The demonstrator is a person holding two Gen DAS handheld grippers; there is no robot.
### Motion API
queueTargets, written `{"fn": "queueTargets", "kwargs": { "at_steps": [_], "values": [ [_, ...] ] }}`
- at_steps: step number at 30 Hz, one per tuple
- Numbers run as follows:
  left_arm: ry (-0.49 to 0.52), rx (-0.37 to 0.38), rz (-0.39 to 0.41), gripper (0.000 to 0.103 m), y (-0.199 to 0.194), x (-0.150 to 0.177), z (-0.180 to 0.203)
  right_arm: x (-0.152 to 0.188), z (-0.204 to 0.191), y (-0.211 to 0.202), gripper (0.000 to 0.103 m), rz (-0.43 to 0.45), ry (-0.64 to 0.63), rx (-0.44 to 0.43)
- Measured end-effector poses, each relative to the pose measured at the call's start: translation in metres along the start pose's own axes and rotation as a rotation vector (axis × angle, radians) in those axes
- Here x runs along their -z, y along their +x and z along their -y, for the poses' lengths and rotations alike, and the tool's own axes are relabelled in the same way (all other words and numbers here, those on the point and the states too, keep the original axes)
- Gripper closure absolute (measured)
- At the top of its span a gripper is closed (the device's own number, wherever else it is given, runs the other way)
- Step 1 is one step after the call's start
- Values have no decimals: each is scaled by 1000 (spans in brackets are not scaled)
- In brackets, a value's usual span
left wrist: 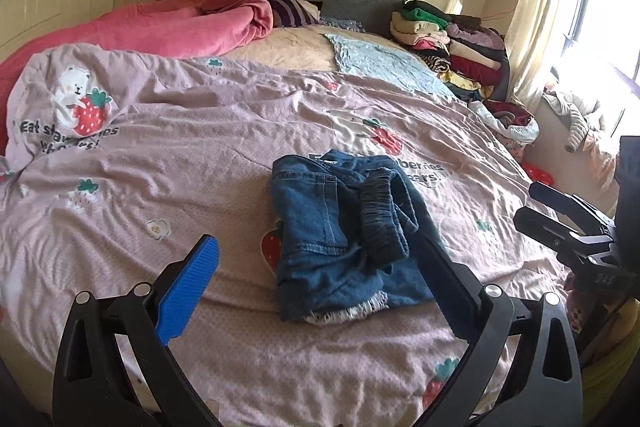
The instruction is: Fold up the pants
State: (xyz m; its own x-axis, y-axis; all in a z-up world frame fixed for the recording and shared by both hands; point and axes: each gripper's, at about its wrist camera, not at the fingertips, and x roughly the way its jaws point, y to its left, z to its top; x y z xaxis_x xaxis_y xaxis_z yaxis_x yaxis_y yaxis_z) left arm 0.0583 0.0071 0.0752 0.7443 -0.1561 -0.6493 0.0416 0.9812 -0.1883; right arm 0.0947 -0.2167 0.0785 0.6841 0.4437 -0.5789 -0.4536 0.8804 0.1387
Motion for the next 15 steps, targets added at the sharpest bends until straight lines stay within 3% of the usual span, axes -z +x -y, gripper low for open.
{"fn": "queueTargets", "kwargs": {
  "at_steps": [15],
  "values": [
    [34,-16,20,4,-43,37,11,31,-8,-46,9,29,-12,19]
  ]
}}
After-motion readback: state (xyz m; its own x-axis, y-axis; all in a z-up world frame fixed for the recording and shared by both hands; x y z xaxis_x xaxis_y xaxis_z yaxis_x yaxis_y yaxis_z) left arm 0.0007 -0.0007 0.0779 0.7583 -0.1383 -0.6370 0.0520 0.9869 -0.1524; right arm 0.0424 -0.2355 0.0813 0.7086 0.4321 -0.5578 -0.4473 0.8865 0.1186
